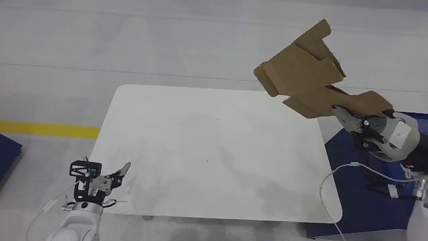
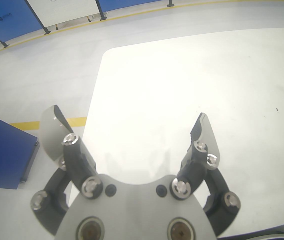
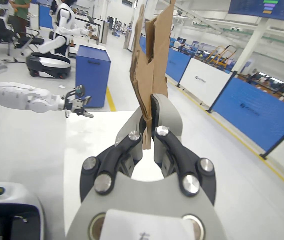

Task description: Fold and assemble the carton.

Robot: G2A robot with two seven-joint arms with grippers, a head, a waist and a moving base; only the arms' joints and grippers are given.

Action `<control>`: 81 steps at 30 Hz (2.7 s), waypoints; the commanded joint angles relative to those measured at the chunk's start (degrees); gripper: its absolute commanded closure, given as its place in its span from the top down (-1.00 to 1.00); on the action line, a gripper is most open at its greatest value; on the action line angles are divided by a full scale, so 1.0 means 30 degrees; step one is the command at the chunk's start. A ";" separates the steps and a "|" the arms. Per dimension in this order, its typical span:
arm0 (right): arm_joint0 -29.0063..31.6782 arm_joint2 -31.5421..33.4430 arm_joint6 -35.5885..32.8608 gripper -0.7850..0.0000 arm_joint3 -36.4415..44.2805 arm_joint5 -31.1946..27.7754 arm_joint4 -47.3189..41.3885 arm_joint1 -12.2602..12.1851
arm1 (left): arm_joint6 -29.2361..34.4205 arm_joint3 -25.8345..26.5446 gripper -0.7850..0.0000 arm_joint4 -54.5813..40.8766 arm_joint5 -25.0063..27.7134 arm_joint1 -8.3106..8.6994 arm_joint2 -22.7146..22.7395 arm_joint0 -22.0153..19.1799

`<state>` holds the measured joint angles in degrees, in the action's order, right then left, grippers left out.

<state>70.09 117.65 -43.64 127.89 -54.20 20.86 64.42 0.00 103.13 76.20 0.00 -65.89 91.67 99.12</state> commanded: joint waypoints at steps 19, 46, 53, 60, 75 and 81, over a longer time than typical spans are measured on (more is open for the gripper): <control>0.2791 -0.4055 1.7551 -1.00 0.2251 0.2505 3.1529 -0.0101 | 0.0000 0.0000 1.00 0.0000 0.0000 0.0000 0.0000 0.0000; 0.5783 -0.2685 1.9700 -1.00 0.2216 0.3049 2.2022 -0.0341 | 0.0000 0.0000 1.00 0.0000 0.0000 0.0000 0.0000 0.0000; 0.4757 -0.2739 1.2224 -1.00 -0.0773 -0.1266 0.5842 -0.1369 | 0.0000 0.0000 1.00 0.0000 0.0000 0.0000 0.0000 0.0000; 0.2444 -0.7918 0.1005 -1.00 -0.4450 0.0419 -0.9929 -0.3192 | 0.0000 0.0000 1.00 0.0000 0.0000 0.0000 0.0000 0.0000; 0.0556 -1.2906 -0.5800 -1.00 -0.7949 0.3651 -1.9280 -0.3651 | 0.0000 0.0000 1.00 0.0000 0.0000 0.0000 0.0000 0.0000; 0.0556 -1.2906 -0.5800 -1.00 -0.7949 0.3651 -1.9280 -0.3651 | 0.0000 0.0000 1.00 0.0000 0.0000 0.0000 0.0000 0.0000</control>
<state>71.76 78.93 -61.04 104.05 -43.25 -36.97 53.47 0.00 103.13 76.20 0.00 -65.89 91.67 99.12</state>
